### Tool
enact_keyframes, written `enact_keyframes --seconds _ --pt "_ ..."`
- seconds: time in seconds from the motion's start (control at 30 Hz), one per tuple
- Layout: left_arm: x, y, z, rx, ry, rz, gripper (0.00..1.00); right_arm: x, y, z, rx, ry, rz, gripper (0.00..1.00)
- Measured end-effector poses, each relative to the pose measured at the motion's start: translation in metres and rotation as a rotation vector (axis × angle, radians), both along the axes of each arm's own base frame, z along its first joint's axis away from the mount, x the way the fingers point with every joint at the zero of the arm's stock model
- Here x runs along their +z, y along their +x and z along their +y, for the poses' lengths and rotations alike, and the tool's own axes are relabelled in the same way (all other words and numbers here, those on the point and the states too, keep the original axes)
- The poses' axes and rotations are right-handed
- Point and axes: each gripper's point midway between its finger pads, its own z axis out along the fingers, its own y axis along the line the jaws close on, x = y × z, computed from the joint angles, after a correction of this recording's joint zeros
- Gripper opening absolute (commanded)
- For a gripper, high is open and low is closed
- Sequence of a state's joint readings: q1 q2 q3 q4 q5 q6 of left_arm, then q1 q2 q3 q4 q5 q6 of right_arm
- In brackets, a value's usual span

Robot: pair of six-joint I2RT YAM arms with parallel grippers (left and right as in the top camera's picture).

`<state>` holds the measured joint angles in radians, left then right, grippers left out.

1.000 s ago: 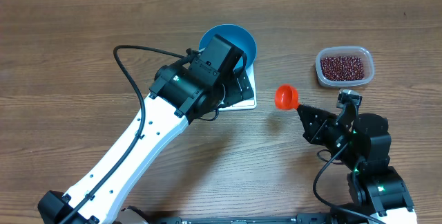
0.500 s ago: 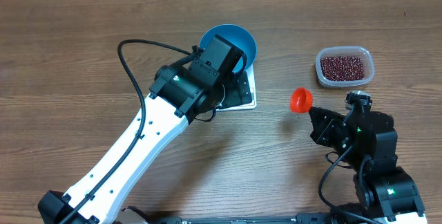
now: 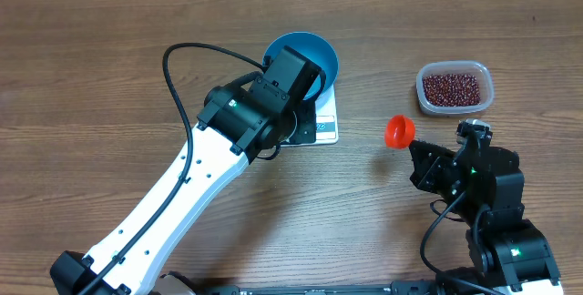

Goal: Scoop item into bowl and weigh 150g on scale
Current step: 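Move the left gripper down toward the scale's button panel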

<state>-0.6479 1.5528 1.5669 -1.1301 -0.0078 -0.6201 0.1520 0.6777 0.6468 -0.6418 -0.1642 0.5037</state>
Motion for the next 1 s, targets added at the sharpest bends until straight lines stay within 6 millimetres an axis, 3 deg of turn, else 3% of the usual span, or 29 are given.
enact_keyframes --seconds 0.57,1.0 --pt "-0.001 0.000 -0.004 -0.387 0.160 -0.117 0.04 0.000 0.000 0.000 0.002 -0.002 -0.001 0.04" --pt "-0.033 0.013 -0.015 -0.438 0.202 -0.072 0.05 0.000 0.000 0.000 0.001 -0.002 -0.001 0.04"
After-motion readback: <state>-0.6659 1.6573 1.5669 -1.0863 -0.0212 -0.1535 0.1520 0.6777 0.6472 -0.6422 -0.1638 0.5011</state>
